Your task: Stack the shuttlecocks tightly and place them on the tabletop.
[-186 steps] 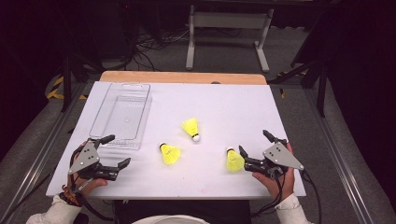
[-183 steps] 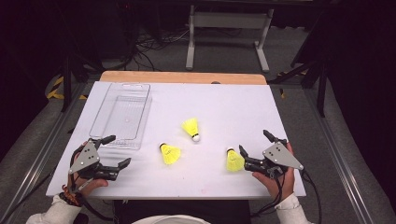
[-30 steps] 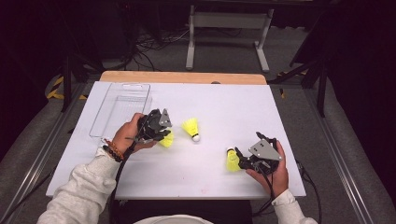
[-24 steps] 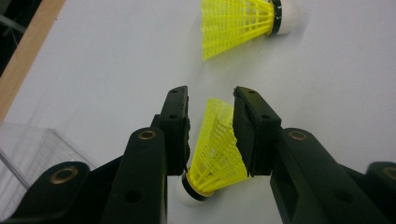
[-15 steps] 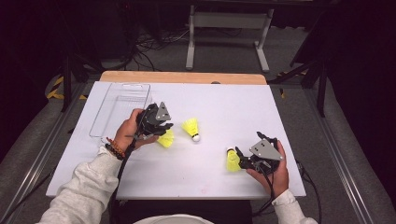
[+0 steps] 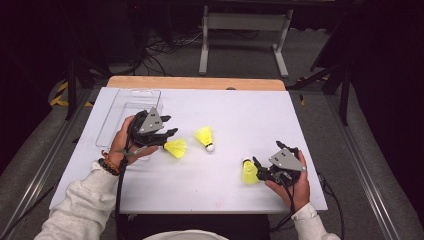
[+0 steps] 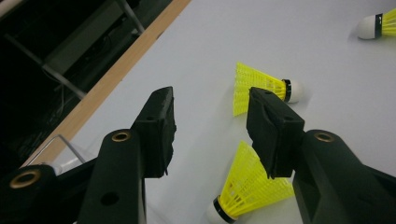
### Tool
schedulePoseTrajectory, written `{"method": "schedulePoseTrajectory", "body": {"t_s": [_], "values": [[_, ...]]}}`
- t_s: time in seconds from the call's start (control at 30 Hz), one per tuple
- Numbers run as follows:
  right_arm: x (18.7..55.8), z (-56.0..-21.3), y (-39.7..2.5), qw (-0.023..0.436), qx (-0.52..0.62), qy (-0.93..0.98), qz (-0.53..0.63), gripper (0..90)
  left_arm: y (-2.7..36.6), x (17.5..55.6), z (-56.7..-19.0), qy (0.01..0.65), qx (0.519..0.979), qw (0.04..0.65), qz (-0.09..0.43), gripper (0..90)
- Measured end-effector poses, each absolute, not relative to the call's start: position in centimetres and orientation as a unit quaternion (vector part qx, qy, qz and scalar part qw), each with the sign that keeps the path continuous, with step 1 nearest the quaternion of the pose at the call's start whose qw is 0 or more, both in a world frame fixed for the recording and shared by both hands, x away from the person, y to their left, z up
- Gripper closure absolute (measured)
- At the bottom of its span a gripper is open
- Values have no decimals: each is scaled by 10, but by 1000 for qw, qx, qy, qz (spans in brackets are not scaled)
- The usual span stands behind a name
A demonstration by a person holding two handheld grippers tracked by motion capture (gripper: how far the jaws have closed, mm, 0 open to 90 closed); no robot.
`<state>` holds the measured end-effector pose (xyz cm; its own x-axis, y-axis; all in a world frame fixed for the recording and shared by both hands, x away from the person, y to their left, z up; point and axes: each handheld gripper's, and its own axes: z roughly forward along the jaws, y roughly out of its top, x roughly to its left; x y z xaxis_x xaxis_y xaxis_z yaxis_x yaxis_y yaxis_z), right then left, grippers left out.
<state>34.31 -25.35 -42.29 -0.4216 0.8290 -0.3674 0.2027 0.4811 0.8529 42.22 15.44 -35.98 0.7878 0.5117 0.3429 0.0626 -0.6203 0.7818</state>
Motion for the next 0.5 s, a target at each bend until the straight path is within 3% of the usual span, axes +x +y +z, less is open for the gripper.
{"method": "schedulePoseTrajectory", "body": {"t_s": [0.5], "values": [[342,-422,-251,414,341,753,382,117,198,392,-380,161,830,449,288,439]]}}
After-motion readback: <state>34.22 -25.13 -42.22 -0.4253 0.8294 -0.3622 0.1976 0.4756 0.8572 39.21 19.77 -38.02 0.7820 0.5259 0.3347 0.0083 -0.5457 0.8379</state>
